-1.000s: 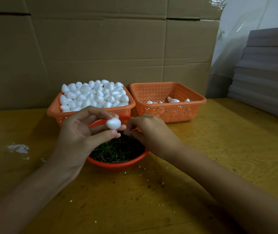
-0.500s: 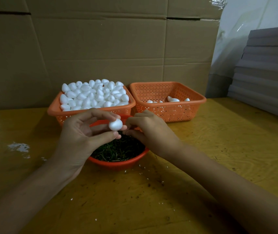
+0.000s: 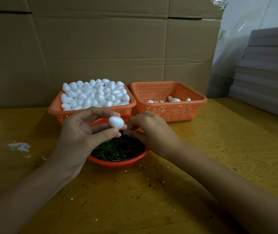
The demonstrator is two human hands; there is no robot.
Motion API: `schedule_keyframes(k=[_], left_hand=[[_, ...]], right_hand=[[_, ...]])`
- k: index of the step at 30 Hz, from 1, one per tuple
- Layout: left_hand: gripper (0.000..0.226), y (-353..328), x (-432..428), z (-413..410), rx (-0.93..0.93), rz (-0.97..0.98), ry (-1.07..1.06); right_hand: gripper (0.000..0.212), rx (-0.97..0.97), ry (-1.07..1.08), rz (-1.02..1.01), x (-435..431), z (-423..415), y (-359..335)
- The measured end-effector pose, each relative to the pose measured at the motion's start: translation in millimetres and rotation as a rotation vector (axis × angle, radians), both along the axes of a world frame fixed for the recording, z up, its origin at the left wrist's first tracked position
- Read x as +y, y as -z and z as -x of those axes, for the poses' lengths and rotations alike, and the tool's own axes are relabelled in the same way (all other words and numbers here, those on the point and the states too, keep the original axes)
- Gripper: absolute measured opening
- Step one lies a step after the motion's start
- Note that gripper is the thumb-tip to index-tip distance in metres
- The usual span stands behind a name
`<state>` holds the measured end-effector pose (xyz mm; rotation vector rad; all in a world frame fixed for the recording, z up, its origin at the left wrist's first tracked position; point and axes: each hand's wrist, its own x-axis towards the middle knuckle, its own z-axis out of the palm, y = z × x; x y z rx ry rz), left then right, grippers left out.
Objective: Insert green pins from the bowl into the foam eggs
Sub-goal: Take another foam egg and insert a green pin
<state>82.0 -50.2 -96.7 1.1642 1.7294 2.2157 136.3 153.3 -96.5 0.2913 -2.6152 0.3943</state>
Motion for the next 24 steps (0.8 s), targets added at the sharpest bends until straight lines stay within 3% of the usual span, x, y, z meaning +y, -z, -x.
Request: schedule_keyframes(k=[13, 19, 24], left_hand=[[0.031, 3.9, 1.0, -1.4, 0.102, 0.047, -0.01], [0.062, 3.2, 1.3, -0.2, 0.132, 0.082, -0.019], [0.061, 3.1, 1.1, 1.2, 0.136, 0.087, -0.019]], right_hand=[[0.009, 0.003, 0.007, 0.008, -0.6, -0.9, -0.2], [0.011, -0.013, 0.006, 0.001, -1.3, -2.4, -2.0], [0.011, -0.018, 0.004, 0.003, -1.2, -2.8, -2.8]])
